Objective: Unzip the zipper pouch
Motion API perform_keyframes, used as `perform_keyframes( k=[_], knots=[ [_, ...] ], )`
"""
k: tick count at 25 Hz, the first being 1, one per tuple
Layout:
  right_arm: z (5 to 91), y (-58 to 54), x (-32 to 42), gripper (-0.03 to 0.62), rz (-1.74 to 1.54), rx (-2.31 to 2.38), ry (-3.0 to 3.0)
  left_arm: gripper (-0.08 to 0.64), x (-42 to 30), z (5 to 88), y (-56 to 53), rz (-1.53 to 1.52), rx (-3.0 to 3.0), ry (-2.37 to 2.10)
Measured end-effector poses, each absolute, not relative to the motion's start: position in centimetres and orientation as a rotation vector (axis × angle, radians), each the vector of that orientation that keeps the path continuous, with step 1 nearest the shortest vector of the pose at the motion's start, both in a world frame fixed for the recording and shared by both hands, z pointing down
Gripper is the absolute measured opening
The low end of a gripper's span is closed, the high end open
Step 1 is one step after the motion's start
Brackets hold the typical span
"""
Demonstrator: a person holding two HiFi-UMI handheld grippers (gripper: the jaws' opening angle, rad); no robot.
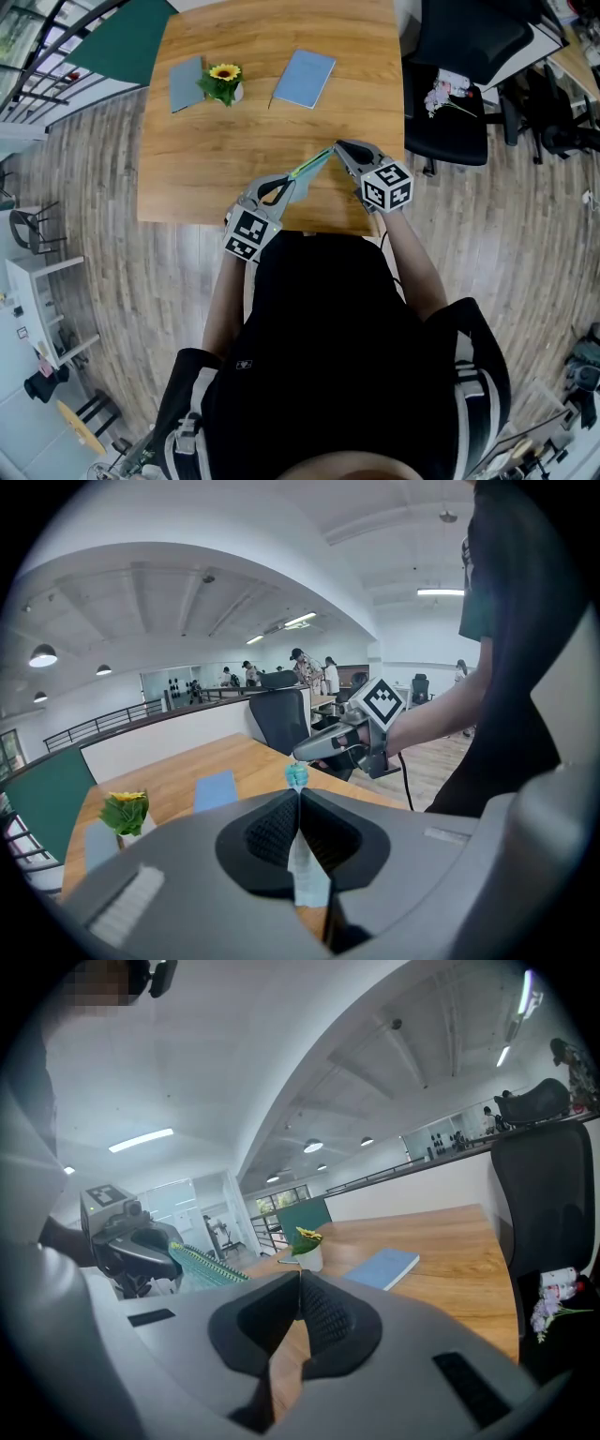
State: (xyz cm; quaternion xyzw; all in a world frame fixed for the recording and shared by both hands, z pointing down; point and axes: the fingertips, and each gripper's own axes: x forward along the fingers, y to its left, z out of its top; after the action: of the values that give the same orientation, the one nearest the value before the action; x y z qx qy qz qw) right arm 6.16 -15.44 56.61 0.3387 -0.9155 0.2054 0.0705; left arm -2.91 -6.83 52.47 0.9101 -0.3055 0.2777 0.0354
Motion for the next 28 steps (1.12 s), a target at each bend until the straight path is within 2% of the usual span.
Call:
perform_keyframes(
  k=[28],
  knots=[
    [57.33, -15.43, 6.76, 0.008, 0.653, 1.052, -2.733, 0.008, -3.36, 52.39, -6.57, 0.847, 2.799, -0.934]
  ],
)
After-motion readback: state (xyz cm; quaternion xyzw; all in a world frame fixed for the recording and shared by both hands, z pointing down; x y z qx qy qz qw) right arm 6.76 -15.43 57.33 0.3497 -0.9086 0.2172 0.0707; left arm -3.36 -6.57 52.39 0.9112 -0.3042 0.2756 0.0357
